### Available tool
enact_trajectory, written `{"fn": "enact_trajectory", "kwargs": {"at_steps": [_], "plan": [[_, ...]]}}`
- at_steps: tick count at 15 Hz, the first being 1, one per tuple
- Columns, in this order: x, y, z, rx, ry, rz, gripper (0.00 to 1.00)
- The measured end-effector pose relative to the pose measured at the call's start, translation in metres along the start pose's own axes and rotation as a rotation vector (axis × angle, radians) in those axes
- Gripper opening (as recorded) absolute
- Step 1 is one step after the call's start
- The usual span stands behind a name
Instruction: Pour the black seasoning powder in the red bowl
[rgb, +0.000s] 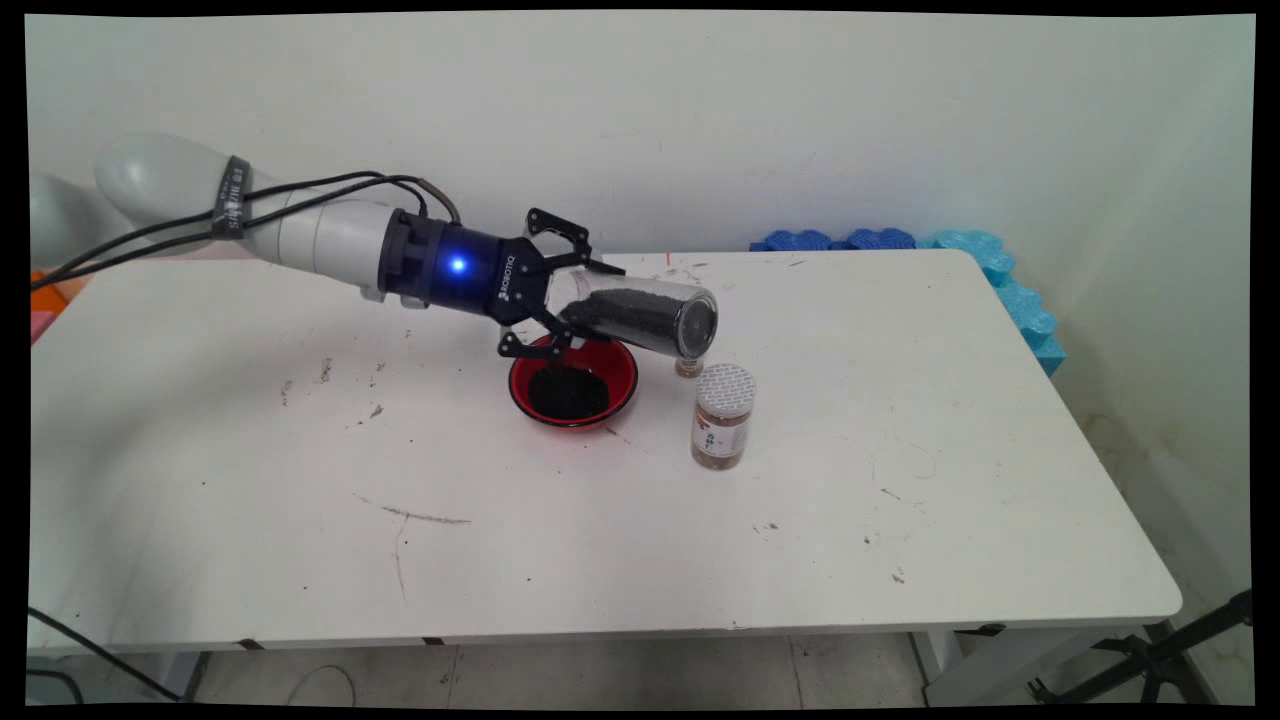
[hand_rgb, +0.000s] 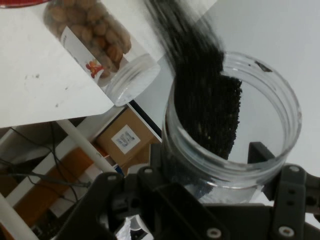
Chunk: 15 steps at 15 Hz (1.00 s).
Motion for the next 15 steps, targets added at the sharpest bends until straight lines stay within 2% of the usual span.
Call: {"fn": "enact_trajectory", "kwargs": {"at_steps": [5, 15], "plan": [[0.0009, 0.0012, -0.0001, 0.01, 0.004, 0.051, 0.0], [-0.0013, 0.009, -0.0006, 0.034, -0.003, 0.237, 0.0]]}}
